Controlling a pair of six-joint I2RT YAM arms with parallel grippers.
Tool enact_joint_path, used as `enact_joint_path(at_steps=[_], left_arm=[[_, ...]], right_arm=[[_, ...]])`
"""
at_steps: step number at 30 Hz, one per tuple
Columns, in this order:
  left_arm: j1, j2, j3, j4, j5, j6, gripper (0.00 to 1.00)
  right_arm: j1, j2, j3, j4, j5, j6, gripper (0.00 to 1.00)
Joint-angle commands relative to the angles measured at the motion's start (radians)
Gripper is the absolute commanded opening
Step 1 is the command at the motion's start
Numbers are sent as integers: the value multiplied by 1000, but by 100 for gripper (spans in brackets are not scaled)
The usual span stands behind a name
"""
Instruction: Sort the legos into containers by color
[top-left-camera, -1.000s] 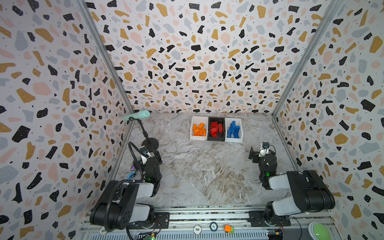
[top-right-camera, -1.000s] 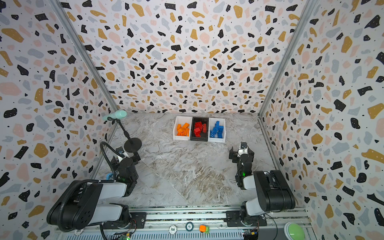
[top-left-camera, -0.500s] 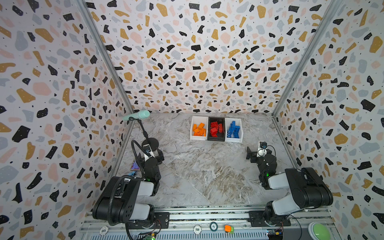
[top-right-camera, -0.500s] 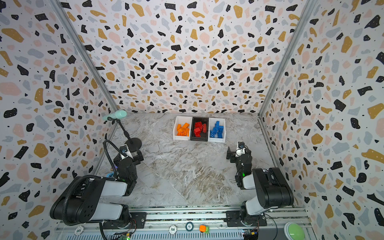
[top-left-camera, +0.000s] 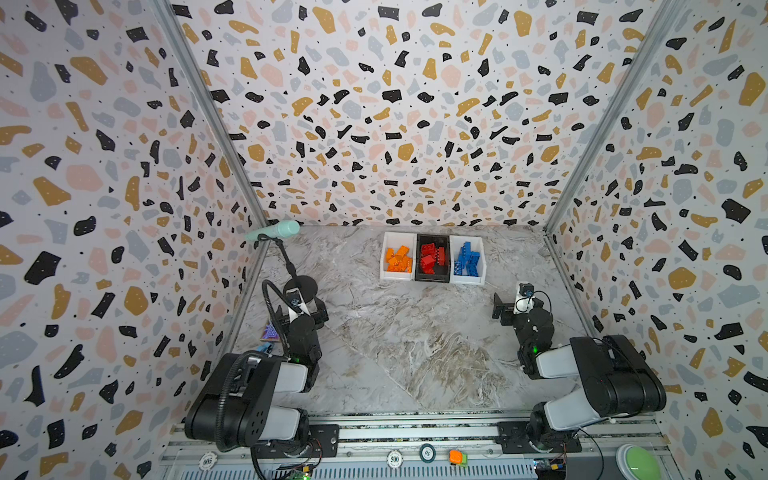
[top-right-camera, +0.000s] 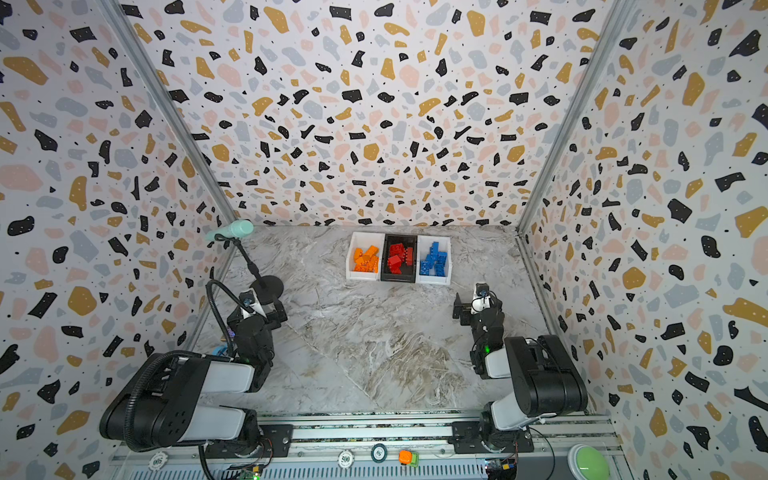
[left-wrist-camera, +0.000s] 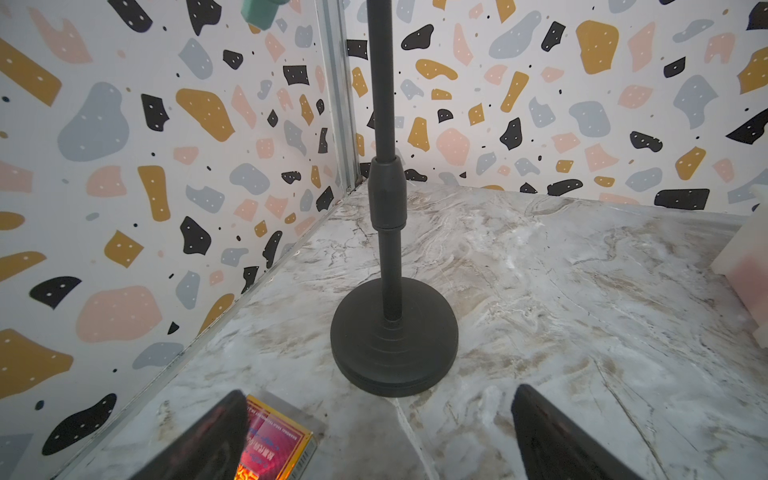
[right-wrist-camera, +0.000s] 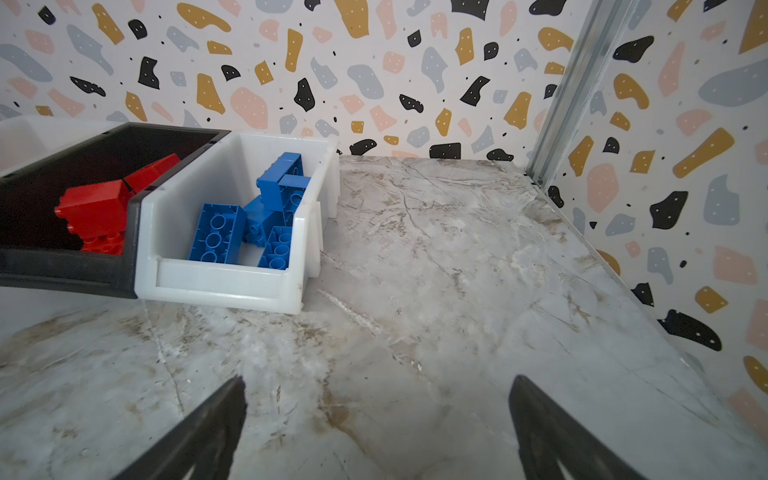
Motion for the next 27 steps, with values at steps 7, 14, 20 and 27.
enact_joint_path(at_steps=[7,14,20,27], left_arm=[[6,-9,7,38,1,6,100],[6,-10,8,38,0,6,100],[6,-10,8,38,0,6,100],[6,-10,8,37,1,6,100]], right_arm=[[-3,-15,7,23,-5,-13,99],[-3,-16,7,23,-6,-13,99],[-3,-14,7,23,-3,-14,99],[8,-13,9,22,12,-18,99]])
